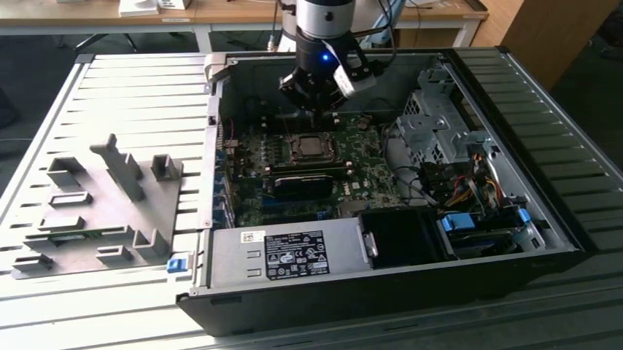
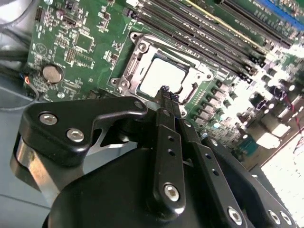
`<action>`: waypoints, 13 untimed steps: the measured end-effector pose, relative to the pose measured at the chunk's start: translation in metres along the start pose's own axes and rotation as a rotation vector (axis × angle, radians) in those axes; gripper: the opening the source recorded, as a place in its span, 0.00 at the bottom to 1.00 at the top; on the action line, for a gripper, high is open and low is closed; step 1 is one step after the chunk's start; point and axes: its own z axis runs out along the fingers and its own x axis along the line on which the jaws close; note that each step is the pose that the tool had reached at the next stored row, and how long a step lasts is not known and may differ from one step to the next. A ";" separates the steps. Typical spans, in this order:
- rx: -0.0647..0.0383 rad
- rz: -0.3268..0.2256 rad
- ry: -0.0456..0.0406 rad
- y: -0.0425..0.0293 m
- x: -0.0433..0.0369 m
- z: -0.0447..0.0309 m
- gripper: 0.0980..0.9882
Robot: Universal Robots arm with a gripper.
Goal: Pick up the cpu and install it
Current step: 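Install the first cpu locking lever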
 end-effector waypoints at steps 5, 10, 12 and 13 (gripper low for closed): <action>0.000 -0.002 -0.0001 -0.0005 0.0093 0.0009 0.01; 0.000 -0.002 0.0000 -0.0010 0.0184 0.0011 0.01; 0.000 -0.002 0.0000 -0.0011 0.0224 0.0013 0.01; 0.000 -0.002 0.0000 -0.0011 0.0259 0.0014 0.01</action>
